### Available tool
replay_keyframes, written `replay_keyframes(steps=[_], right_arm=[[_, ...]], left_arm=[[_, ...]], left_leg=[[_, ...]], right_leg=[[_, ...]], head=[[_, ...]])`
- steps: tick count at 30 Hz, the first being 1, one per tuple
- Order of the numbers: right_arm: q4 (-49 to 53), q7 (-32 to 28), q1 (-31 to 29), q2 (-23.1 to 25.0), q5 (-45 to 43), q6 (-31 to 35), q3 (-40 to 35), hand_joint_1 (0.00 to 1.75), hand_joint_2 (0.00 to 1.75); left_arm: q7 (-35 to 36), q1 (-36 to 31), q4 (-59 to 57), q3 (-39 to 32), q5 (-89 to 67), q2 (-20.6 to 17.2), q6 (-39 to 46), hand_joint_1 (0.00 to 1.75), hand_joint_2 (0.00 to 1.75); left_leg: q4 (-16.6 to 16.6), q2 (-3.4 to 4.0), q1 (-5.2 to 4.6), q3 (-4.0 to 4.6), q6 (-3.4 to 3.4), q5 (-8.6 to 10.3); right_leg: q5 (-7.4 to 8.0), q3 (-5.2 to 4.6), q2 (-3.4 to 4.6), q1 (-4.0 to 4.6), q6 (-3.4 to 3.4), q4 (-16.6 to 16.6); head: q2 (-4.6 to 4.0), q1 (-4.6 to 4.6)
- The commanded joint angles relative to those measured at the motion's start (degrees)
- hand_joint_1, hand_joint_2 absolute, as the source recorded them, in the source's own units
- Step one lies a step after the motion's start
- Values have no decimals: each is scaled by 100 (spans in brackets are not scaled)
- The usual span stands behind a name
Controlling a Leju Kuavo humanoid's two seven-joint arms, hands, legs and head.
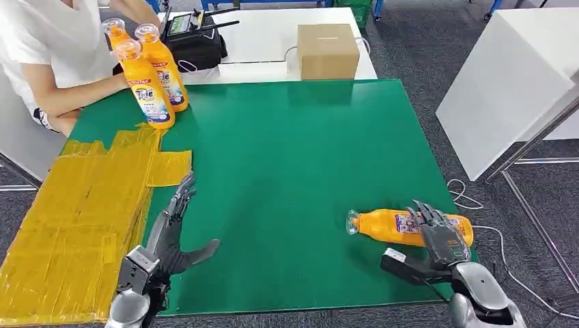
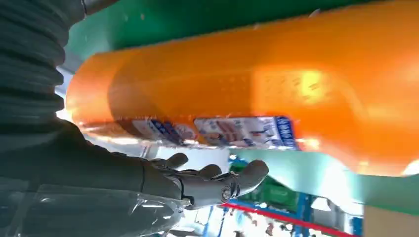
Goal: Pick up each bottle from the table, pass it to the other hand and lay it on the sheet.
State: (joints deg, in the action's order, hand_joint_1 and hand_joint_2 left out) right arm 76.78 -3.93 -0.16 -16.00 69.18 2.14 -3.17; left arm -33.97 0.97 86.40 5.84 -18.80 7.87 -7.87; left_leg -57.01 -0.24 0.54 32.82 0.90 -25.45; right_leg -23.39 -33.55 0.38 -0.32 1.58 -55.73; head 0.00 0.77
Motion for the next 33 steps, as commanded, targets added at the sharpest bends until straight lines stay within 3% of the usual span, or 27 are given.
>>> replay_keyframes(steps=[1,9,18,19,20,21,22,25,26,28,33], right_arm=[[-888,197,-576,101,219,61,85,0,175],[-1537,564,-1048,378,683,373,244,0,175],[-1793,532,-1135,390,755,308,225,0,175],[-1887,526,-1173,365,775,247,207,65,175],[-1960,523,-1196,346,785,222,198,147,175],[-1969,523,-1194,341,785,220,201,127,175],[-2023,523,-1226,350,784,210,205,89,175],[-2027,523,-1237,370,784,208,195,89,175],[-2027,523,-1237,370,784,208,195,133,175],[-2150,518,-1297,353,804,168,162,169,175],[-2343,475,-1473,361,825,128,124,175,175]], left_arm=[[39,-139,-390,-150,-5,13,-30,0,175],[92,-206,-460,-160,-36,73,-48,0,175],[97,-260,-533,-152,-41,72,-53,0,175],[95,-268,-544,-153,-41,72,-54,0,175],[95,-273,-550,-154,-41,71,-53,0,175],[95,-273,-551,-154,-41,70,-53,0,175],[99,-281,-563,-156,-40,69,-54,0,175],[99,-283,-564,-158,-40,67,-54,0,175],[99,-283,-564,-158,-40,67,-54,0,175],[98,-290,-573,-156,-39,58,-56,0,175],[104,-329,-598,-184,-31,52,-58,0,175]], left_leg=[[10,13,4,-39,-2,-11],[7,9,2,-20,-1,-2],[9,7,3,-31,-3,-5],[8,4,2,-32,-2,-5],[6,3,2,-25,-2,-2],[9,6,5,-47,-2,-10],[8,0,1,-28,-1,-2],[7,3,1,-29,-1,-3],[5,4,3,-27,-2,-3],[10,3,3,-47,-2,-9],[8,3,3,-42,-2,-6]], right_leg=[[-5,37,6,5,-3,14],[1,20,6,4,-1,10],[-3,31,2,5,-3,12],[-3,31,0,5,-2,11],[-1,24,-1,5,-2,9],[-7,46,-1,8,-3,14],[-2,28,-4,3,-1,9],[-2,30,-1,3,-1,8],[-1,28,1,6,-2,9],[-6,49,-4,7,-3,14],[-4,45,-1,6,-2,13]], head=[[0,0],[0,-2],[0,0],[0,0],[0,0],[0,0],[0,0],[0,0],[0,-2],[0,-2],[0,-2]])
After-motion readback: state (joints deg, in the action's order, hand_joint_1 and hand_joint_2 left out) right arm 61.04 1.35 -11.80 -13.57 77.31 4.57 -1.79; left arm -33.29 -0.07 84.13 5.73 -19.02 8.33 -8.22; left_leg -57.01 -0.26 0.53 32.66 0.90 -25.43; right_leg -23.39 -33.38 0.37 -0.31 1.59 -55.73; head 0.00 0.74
